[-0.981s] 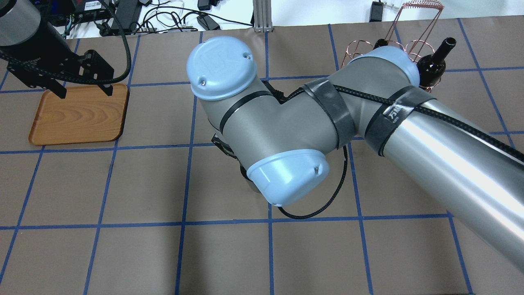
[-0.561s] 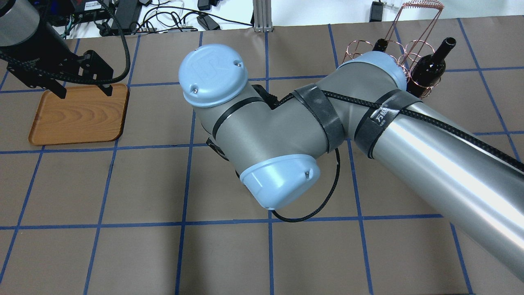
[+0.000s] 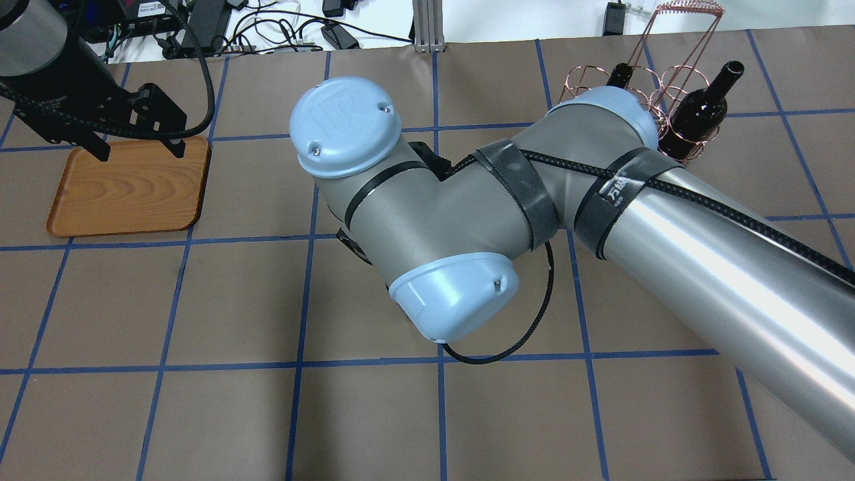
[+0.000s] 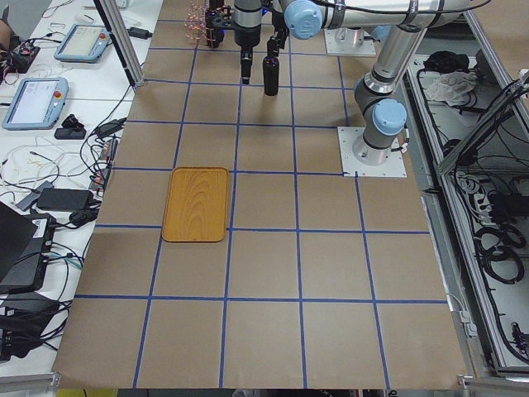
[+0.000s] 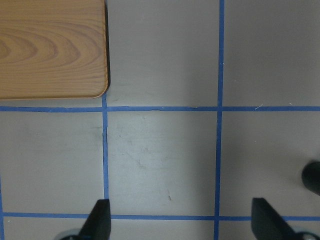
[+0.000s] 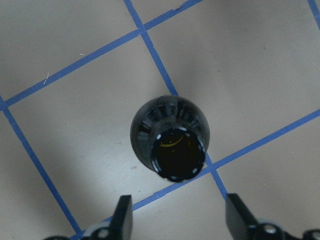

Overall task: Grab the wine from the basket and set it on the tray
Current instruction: 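Carry the bottle toward the table center and set it down, right gripper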

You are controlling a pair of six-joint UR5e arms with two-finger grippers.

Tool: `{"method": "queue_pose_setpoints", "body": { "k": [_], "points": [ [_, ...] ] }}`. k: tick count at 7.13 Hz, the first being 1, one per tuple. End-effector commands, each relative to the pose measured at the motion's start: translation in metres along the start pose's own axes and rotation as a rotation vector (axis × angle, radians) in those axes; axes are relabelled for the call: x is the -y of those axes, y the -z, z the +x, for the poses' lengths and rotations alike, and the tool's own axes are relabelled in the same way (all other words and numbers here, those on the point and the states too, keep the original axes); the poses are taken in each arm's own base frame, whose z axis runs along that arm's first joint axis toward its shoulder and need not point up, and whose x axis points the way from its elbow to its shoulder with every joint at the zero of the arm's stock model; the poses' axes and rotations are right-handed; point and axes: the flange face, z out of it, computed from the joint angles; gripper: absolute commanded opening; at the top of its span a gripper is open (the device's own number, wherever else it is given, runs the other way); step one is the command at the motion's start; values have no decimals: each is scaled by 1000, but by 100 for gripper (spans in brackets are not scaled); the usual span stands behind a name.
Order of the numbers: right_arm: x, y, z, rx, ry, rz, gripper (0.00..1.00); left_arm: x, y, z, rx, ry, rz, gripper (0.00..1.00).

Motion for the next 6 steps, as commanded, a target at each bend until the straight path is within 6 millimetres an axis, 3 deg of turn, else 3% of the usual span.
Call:
{"method": "queue_pose_setpoints", "body": {
  "k": [1, 3, 4, 6],
  "points": [
    [2, 3, -1, 7, 6, 4, 100, 2, -2, 0, 0, -1, 1, 100],
    [24, 27, 6, 42, 117, 44, 100, 1, -6, -2, -4, 6, -14, 100],
    [57, 44, 22, 39, 150, 90, 100, -1, -5, 0, -6, 2, -13, 100],
    [130, 91, 99, 15, 237, 81, 100, -5, -5, 17, -80, -2, -3, 100]
  ]
}}
